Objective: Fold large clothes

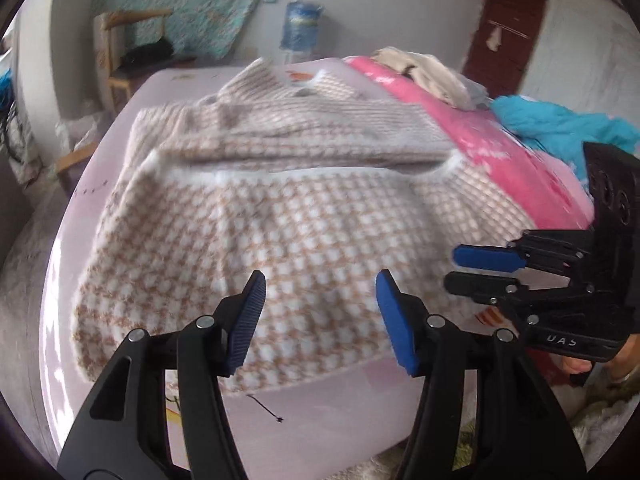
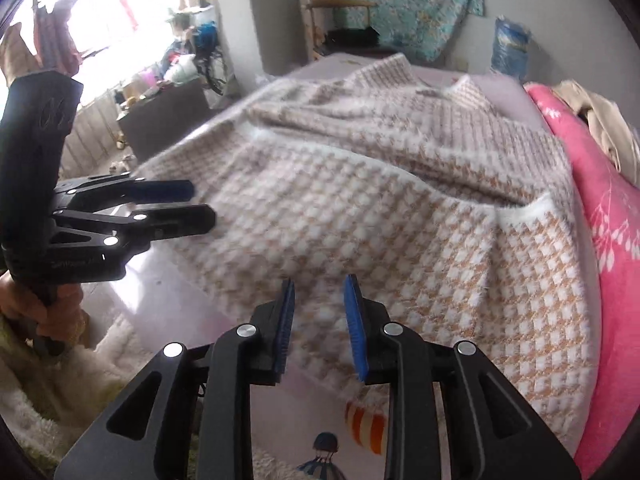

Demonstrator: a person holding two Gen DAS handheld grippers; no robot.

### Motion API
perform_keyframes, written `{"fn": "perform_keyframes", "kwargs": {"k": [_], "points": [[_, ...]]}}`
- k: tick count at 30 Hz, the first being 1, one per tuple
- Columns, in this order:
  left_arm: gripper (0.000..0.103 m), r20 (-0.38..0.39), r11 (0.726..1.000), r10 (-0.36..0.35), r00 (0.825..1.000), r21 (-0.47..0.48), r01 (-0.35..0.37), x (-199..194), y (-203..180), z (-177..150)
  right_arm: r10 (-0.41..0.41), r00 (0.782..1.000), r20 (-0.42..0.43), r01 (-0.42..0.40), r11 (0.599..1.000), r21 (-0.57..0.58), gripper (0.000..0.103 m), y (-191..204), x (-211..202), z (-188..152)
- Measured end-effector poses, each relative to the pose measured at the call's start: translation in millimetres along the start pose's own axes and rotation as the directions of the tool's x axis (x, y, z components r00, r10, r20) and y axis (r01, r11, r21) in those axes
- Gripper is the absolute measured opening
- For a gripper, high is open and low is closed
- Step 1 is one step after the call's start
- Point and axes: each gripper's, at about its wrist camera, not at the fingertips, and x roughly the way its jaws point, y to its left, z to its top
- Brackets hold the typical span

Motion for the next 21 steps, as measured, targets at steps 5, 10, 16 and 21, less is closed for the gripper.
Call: {"fn": "perform_keyframes", "kwargs": {"k": [5, 10, 16, 21], "points": [[0.057, -0.076, 0.999, 0.04, 0.996, 0.002, -0.04, 26, -2, -17, -0.026, 0.999, -0.022, 0.027, 1.0, 0.008, 0.026, 3, 14, -6], [0.057, -0.07, 0.999, 0.003, 0.998, -0.053, -0.007, 19, 11, -18, -0.068, 0.998, -0.008, 0.068, 0.998, 0.019, 0.026, -2, -2, -10], [0.056, -0.02, 0.996, 0.015, 1.0, -0.092, -0.017, -1, 20, -15, -0.025, 1.0, -0.016, 0.026, 0.995, 0.095, 0.026, -17, 9, -22], [0.055, -0.026, 0.969, 0.104, 0.994, -0.225, -0.107, -15, 68, -32, -0.001, 1.0, -0.009, 0.002, 0.994, 0.114, 0.026, -21, 11, -21]]}}
